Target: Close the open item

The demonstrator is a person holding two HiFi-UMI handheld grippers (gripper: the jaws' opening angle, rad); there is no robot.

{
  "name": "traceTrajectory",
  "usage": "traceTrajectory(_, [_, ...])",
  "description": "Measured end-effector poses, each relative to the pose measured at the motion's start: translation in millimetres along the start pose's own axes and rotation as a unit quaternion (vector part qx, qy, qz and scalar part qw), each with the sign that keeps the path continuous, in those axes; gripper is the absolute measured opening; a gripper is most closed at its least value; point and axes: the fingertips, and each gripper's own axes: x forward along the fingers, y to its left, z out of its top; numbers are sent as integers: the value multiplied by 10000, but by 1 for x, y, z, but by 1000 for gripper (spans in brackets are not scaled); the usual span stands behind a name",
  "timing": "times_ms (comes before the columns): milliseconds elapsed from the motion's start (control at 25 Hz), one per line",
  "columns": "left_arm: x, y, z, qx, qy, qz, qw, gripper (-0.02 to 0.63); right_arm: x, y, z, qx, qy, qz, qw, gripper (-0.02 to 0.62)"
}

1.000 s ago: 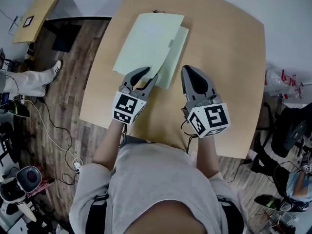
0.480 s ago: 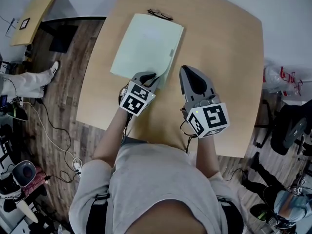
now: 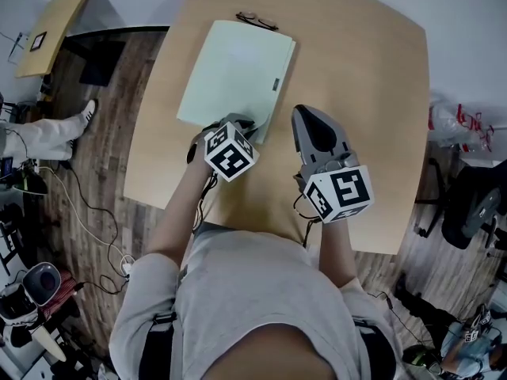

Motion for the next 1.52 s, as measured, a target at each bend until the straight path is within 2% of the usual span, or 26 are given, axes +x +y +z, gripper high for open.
traceTrajectory(200, [0, 0, -1, 68, 7, -19, 10000, 60, 3, 3, 2, -24, -15, 28, 10000, 11])
traceTrajectory(400, [-5, -1, 0, 464, -366, 106, 9982, 115, 1, 5, 3, -41, -34, 16, 10000, 11])
traceTrajectory(520, [-7, -3, 0, 635, -548, 221, 9962, 123, -2, 4, 3, -31, -39, -24, 10000, 11])
traceTrajectory(640, [-7, -11, -2, 528, -638, -182, 9964, 159, -5, 6, 2, -44, -38, -47, 10000, 11])
traceTrajectory(720, [-6, -20, -4, 347, -704, -543, 9954, 219, -8, 8, 2, -57, -42, -47, 10000, 11])
traceTrajectory(760, [-5, -23, -3, 240, -755, -647, 9948, 271, -9, 8, 3, -64, -47, -44, 10000, 12])
traceTrajectory(920, [-7, -19, 0, 92, -951, -534, 9940, 281, -10, 11, 5, -105, -52, -43, 9999, 11])
traceTrajectory(1040, [-21, -13, 5, -103, -1357, -370, 9900, 281, -11, 16, 6, -143, -50, -63, 9999, 11])
traceTrajectory(1160, [-47, -3, 15, -519, -1976, -137, 9788, 256, -14, 18, 6, -137, -66, -133, 9998, 11])
traceTrajectory(1280, [-80, 13, 24, -945, -2625, 163, 9602, 109, -14, 23, 7, -153, -71, -214, 9996, 11])
traceTrajectory(1360, [-102, 21, 29, -1033, -2949, 365, 9492, 30, -14, 29, 8, -163, -81, -280, 9994, 11])
traceTrajectory(1520, [-139, 26, 35, -930, -3324, 440, 9375, 15, -14, 45, 11, -169, -123, -468, 9987, 11])
